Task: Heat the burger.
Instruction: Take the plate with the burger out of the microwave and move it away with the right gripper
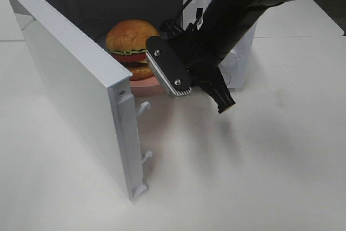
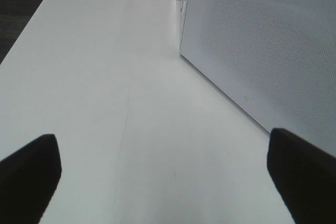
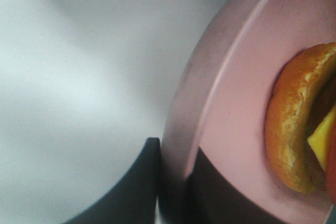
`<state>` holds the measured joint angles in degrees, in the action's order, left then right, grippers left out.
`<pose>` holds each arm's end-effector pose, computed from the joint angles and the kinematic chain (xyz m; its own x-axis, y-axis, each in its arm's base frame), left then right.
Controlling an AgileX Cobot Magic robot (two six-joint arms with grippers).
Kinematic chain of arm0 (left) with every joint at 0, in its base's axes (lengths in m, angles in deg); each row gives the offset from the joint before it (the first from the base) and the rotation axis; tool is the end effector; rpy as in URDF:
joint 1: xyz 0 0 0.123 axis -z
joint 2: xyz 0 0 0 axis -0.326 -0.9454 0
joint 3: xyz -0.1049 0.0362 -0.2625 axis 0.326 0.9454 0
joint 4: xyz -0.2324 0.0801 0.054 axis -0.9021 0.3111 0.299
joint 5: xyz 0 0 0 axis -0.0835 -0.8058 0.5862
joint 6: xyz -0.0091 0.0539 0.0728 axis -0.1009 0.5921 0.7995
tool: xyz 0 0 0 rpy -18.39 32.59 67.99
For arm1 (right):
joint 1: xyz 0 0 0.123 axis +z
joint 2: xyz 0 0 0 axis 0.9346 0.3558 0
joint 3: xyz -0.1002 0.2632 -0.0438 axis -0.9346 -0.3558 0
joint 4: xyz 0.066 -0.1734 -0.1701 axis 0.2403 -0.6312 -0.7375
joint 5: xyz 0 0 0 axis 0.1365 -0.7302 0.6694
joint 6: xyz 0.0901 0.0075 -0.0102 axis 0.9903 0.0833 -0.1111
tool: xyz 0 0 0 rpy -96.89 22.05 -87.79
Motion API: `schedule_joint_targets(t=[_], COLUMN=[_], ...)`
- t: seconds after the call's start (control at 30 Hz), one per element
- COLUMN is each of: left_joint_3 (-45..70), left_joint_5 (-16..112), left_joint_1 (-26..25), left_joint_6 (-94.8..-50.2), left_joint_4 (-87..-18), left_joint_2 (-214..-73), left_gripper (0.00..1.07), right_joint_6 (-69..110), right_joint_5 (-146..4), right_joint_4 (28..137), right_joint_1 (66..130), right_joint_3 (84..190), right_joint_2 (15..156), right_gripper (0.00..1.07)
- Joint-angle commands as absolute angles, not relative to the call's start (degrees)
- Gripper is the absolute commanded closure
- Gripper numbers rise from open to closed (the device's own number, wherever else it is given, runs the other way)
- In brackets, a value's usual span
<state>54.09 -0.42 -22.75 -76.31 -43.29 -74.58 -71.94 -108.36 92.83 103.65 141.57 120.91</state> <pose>-0.0044 -0.0077 0.2793 -0.4283 -0.0756 -0.9005 -0.0124 0.9969 -0.0778 0.3125 0.2259 0.2148 0.5884 -0.8025 -0.0987 -0.7292 -0.4739 -0.4936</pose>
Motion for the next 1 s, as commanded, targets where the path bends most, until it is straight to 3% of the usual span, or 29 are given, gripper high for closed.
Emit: schedule_joint_targets(t=[0.03,1.0], left_joint_3=[54.2,54.2], left_joint_5=[-0.02,-0.02], left_joint_1=[-22.75,-22.75], left_joint_6=[-76.31,-76.31], left_joint_4=[-43.58,-43.58], left_joint_2=[-73.32,-73.32], left_gripper=[0.07,0.07], right_joint_6=[-72.34,-71.66], right_joint_5=[-104.92,-103.14], right_joint_4=[93.17,92.43], right_joint_1=[103.65,106.34], right_joint_3=[140.31,119.91], right_joint_2=[117.7,97.19], right_gripper=[1.07,1.07])
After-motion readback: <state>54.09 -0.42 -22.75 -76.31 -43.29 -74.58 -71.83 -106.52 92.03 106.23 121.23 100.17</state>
